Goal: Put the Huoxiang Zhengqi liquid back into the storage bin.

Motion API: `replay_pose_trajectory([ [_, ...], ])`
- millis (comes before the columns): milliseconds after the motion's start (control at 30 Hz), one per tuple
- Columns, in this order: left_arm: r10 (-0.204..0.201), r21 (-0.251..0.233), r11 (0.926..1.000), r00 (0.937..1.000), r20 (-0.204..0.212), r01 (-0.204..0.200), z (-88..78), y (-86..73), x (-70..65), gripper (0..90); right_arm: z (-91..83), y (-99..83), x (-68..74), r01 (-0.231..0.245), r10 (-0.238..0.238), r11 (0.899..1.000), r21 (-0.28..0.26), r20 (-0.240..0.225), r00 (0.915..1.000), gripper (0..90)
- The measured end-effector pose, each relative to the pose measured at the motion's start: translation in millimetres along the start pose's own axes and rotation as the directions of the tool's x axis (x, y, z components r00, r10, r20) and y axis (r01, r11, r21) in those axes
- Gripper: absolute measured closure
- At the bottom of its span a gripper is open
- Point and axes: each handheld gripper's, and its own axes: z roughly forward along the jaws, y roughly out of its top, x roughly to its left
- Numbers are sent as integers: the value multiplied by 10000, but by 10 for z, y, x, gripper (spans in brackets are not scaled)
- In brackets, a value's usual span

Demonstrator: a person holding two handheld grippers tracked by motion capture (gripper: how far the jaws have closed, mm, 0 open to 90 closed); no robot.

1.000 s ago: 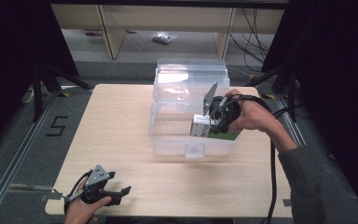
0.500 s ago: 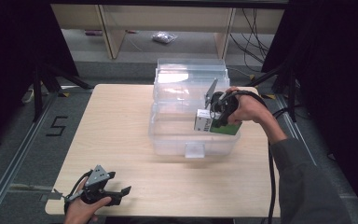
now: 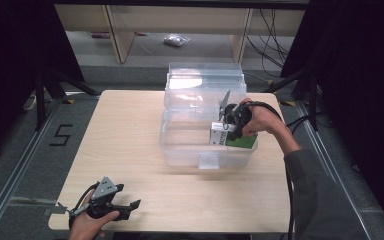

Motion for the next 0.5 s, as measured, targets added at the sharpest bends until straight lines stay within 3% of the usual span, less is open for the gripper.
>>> replay_pose_trajectory([
  [100,13,56,10000,10000,-87,-13,-4,0,1,151,56,-7,-12,101,-101,9999,72,-28,9999,650],
  [167,80,4,10000,9999,-62,-80,5,-3,5,151,81,-8,-4,-105,108,9996,260,-115,9999,650],
  [200,33,-63,10000,10000,-61,-33,14,-4,-3,151,129,-8,-38,424,-423,9991,65,-157,9990,649],
  [300,163,68,9998,9998,-72,-162,4,-3,11,151,152,-13,-33,159,-152,9996,247,-249,9996,649],
  [333,93,75,9999,9999,-38,-93,5,-2,13,151,193,-14,-56,464,-463,9989,43,-245,9986,649],
  [367,121,151,9998,9999,-27,-121,1,-1,17,151,193,-14,-56,464,-463,9989,43,-245,9986,649],
  [433,127,147,9998,9999,-27,-127,1,-2,18,151,216,-21,-44,203,-193,9994,288,-341,9992,649],
  [500,117,113,9999,9999,-24,-117,4,-1,15,151,266,-31,-75,568,-566,9984,19,-429,9975,648],
])
